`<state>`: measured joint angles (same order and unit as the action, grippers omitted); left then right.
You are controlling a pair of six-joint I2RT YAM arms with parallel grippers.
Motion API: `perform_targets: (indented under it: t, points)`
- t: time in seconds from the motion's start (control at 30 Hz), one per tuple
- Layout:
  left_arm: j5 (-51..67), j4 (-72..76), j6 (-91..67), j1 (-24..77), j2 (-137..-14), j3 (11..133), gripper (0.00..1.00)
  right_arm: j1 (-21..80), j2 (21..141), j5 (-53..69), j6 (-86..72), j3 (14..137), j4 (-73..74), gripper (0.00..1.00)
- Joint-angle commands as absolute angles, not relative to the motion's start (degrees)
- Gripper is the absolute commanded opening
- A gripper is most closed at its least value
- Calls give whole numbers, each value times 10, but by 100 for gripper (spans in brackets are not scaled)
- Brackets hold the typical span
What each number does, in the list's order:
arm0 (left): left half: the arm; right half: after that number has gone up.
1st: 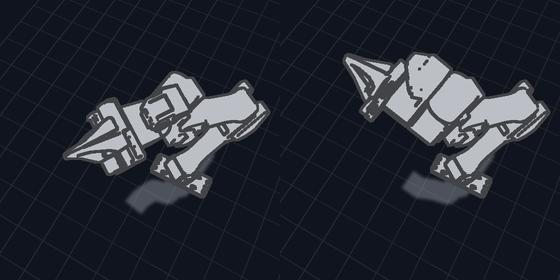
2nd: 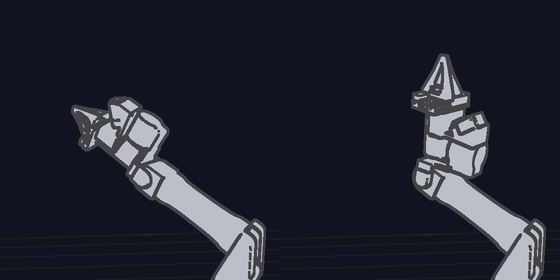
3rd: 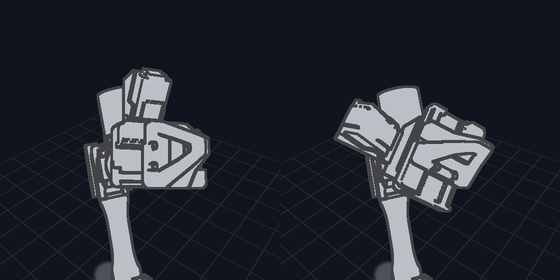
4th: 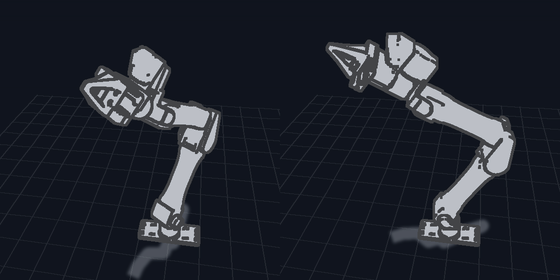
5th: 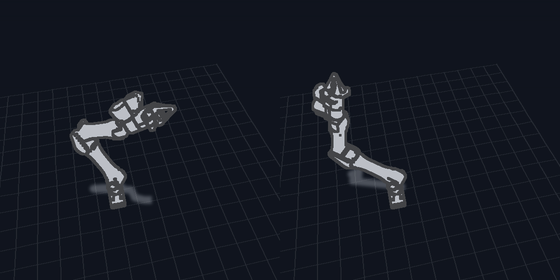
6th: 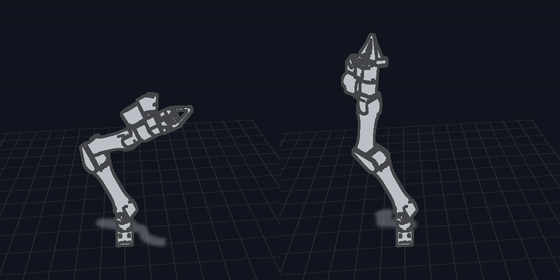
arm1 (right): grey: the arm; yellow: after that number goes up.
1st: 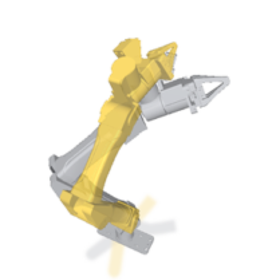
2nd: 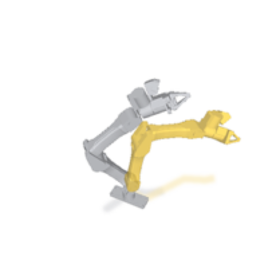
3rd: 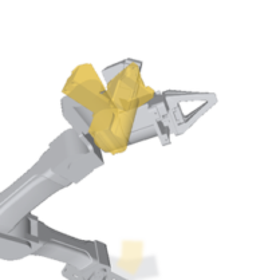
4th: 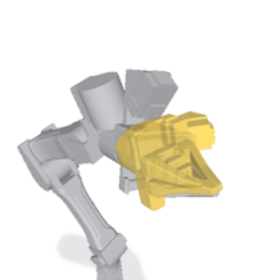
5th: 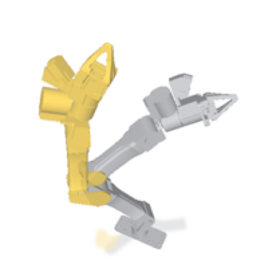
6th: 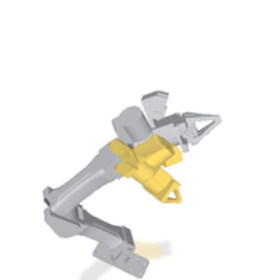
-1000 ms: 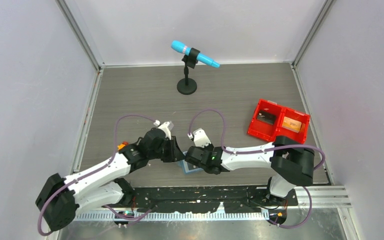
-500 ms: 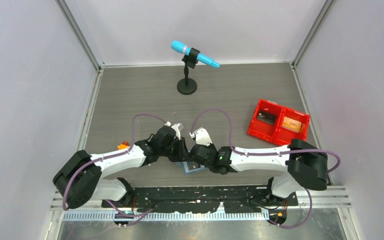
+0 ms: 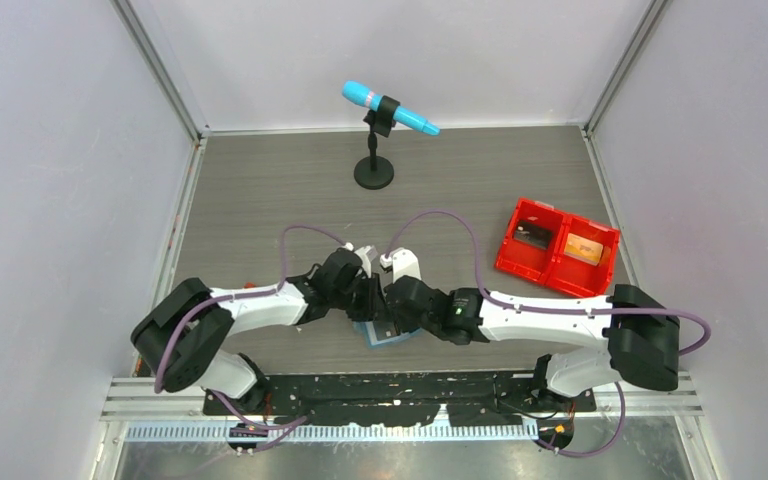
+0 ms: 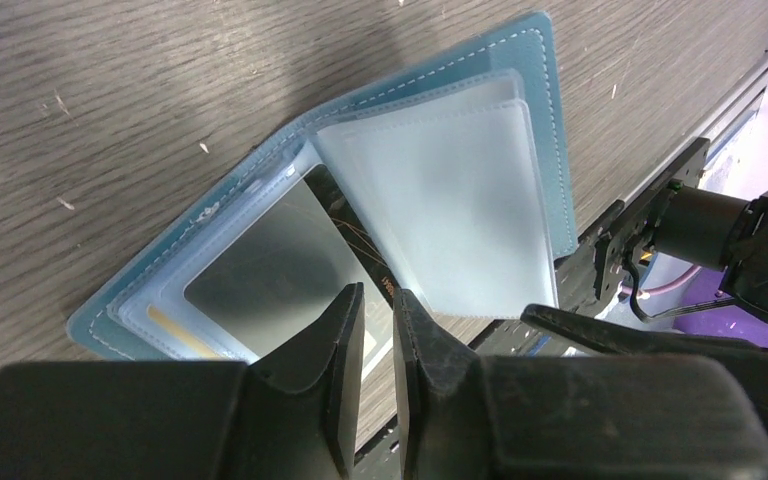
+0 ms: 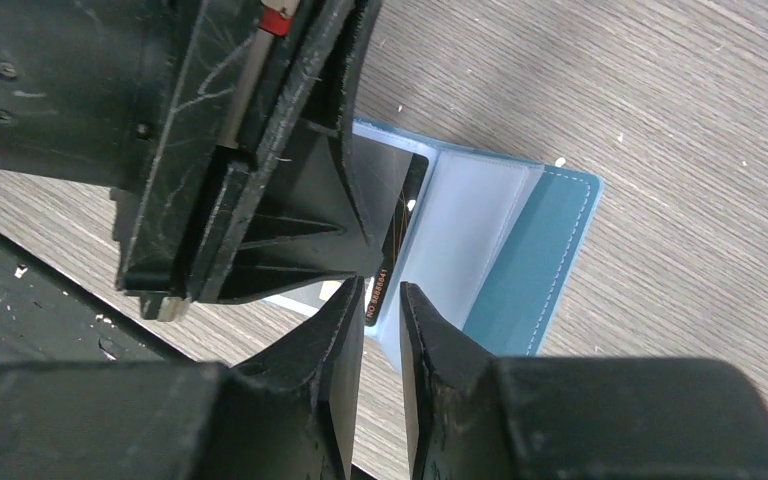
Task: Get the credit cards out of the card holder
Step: Remove the credit card from the card holder.
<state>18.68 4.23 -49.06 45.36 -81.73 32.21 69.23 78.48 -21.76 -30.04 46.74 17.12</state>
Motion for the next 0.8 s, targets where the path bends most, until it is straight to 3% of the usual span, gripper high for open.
perform_targets:
  t: [0.0, 0.77]
  points:
    - [200, 82, -481, 454, -834, 347, 19, 689, 762, -197, -309, 453, 130, 27]
    - [92, -22, -465, 454, -681, 245, 20, 559, 792, 49, -344, 305, -118, 30]
